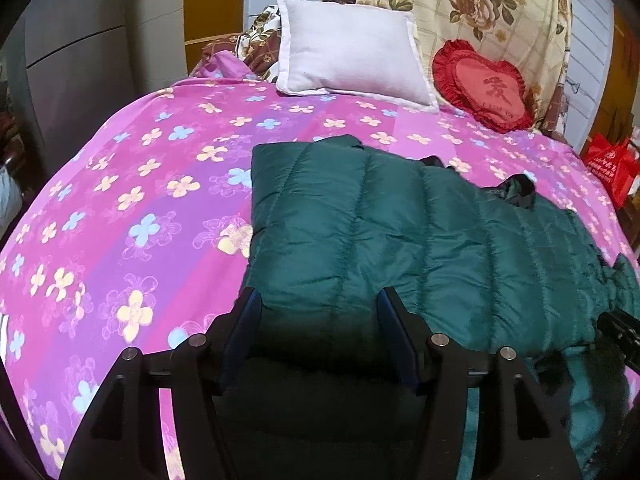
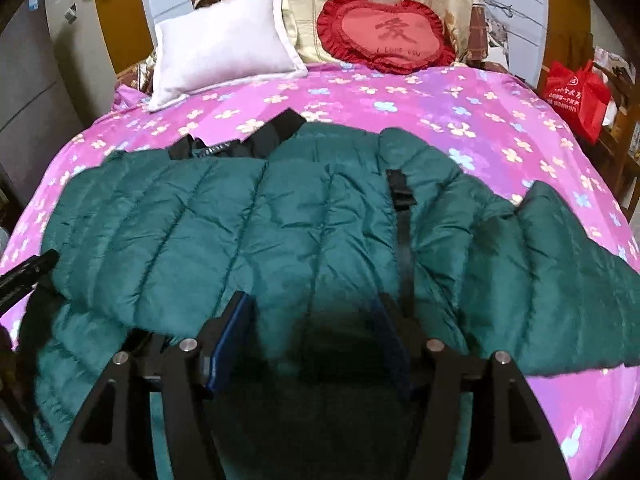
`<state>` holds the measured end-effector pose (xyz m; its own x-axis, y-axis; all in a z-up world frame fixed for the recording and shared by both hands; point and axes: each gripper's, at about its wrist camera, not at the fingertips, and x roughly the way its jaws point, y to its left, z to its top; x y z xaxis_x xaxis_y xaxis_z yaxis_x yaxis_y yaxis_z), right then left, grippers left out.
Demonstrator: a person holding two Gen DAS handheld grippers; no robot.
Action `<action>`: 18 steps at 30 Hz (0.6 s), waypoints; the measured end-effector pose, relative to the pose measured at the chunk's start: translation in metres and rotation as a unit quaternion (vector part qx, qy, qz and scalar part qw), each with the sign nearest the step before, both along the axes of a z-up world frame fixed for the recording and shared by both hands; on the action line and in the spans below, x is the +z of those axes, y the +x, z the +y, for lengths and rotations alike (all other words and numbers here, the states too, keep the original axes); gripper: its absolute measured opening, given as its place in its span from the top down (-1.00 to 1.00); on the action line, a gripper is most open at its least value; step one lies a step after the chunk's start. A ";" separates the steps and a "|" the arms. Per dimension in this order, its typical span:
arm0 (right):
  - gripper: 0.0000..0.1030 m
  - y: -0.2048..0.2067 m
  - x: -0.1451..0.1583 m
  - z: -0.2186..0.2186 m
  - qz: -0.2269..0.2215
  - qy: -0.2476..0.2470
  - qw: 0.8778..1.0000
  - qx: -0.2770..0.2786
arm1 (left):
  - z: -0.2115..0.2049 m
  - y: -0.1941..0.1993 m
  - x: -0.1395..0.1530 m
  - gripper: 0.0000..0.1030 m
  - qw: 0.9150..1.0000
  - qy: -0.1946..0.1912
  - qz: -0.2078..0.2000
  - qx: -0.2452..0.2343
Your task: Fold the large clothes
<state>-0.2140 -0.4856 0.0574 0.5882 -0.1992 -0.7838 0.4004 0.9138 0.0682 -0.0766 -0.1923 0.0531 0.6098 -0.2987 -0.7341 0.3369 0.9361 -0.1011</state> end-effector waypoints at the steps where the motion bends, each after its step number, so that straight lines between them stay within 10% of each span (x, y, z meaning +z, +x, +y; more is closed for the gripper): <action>1: -0.30 -0.004 0.003 0.001 -0.005 -0.003 1.000 -0.001 | -0.001 -0.002 0.002 0.19 1.000 -0.001 -0.002 -0.002; 18: -0.45 0.015 0.003 0.018 -0.015 -0.013 1.000 0.004 | -0.007 0.007 0.000 0.19 1.000 0.001 0.000 -0.007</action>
